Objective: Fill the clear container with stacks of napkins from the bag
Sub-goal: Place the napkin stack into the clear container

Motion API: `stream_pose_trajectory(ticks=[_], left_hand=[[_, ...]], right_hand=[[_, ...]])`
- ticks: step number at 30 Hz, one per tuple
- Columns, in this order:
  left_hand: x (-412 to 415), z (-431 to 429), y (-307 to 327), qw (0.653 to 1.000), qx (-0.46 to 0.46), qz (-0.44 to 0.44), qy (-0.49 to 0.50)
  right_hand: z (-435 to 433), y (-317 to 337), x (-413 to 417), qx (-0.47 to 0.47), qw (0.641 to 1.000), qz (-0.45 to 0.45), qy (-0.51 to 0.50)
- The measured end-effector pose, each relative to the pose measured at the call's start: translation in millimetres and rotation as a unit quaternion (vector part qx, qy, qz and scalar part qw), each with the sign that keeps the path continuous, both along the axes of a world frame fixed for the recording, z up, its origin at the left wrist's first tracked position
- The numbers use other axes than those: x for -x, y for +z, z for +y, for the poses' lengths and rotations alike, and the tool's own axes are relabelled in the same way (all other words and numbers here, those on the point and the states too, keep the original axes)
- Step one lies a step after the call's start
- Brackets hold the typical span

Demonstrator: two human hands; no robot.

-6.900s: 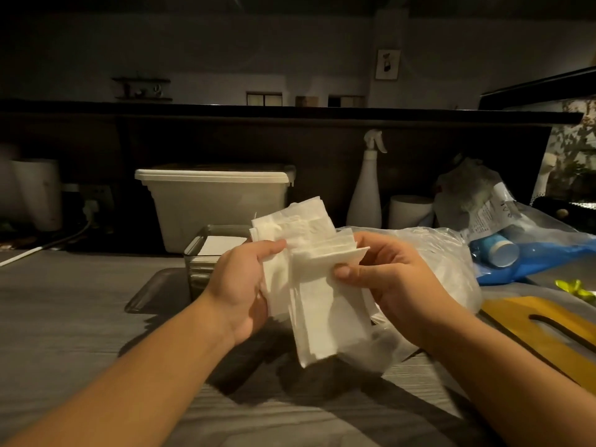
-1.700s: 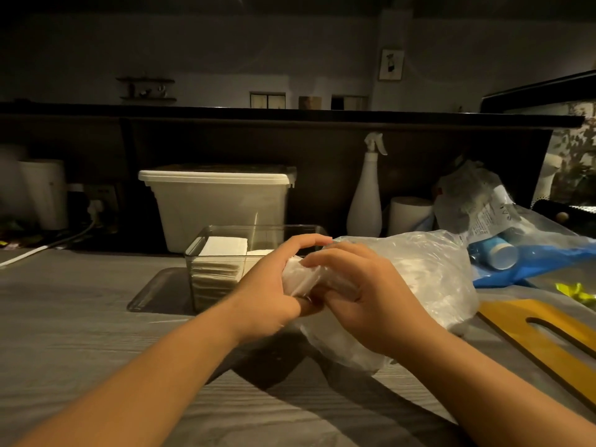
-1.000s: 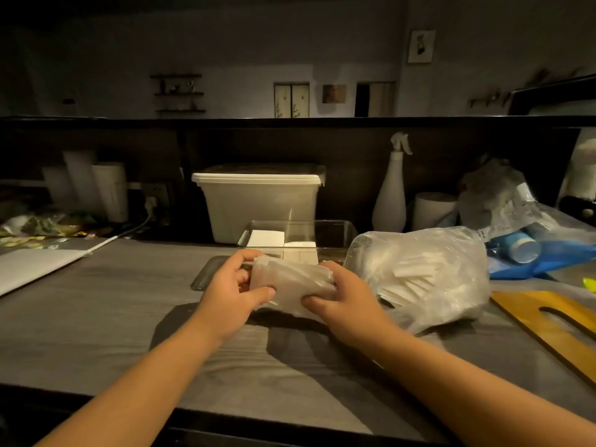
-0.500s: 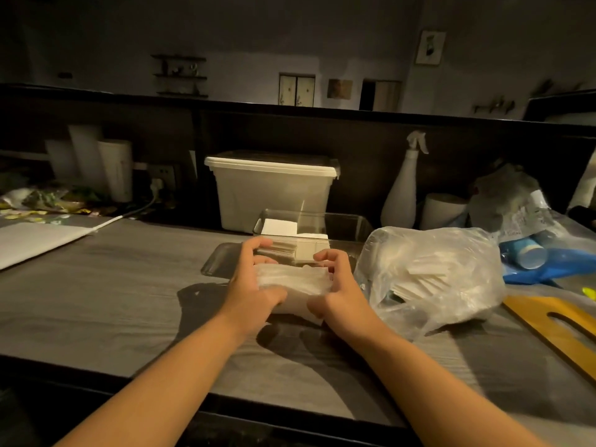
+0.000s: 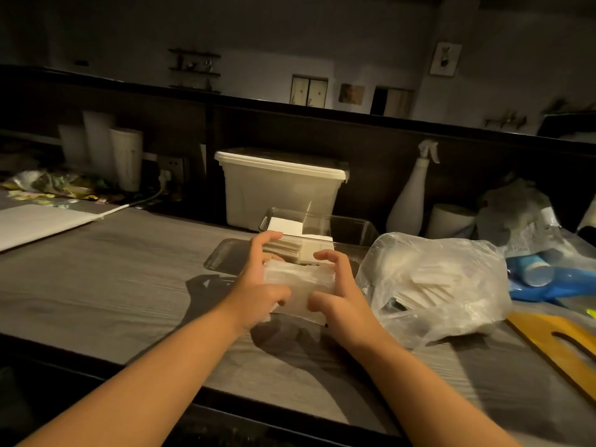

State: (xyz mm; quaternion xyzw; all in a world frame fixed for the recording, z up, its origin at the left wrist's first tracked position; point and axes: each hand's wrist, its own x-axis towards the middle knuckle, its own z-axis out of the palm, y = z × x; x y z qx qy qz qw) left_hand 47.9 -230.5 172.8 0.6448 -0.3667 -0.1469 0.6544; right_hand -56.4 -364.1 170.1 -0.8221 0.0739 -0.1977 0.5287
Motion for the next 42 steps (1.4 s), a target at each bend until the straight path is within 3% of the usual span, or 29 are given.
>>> stream_pose_trajectory(ticks=[7,18,33,38,42], left_hand=[[3.2,-3.2,-5.7,0.997,-0.039,-0.069,0.017],[4.5,-0.7,-8.3,0.991,-0.072,-0.09,0.064],[0.3,-0.1,-10.4,0.993,-0.049,-0.099,0.053],[2.1,-0.9,-9.9,0.994,-0.033,-0.091,0.047],[3.0,-1.6,-8.1,0.995,-0.028,-0.086,0.033]], right_hand=[[-5.1,-0.4,11.2,0.155,0.985,-0.042,-0.056],[-4.9,2.7,21.3,0.192,0.977,-0.066,-0.071],[-4.0,5.4,18.0,0.099,0.986,-0.038,-0.128],[-6.2,5.3,17.0,0.16,0.98,-0.02,-0.115],[-8.0,5.9,16.6,0.092,0.984,-0.055,-0.139]])
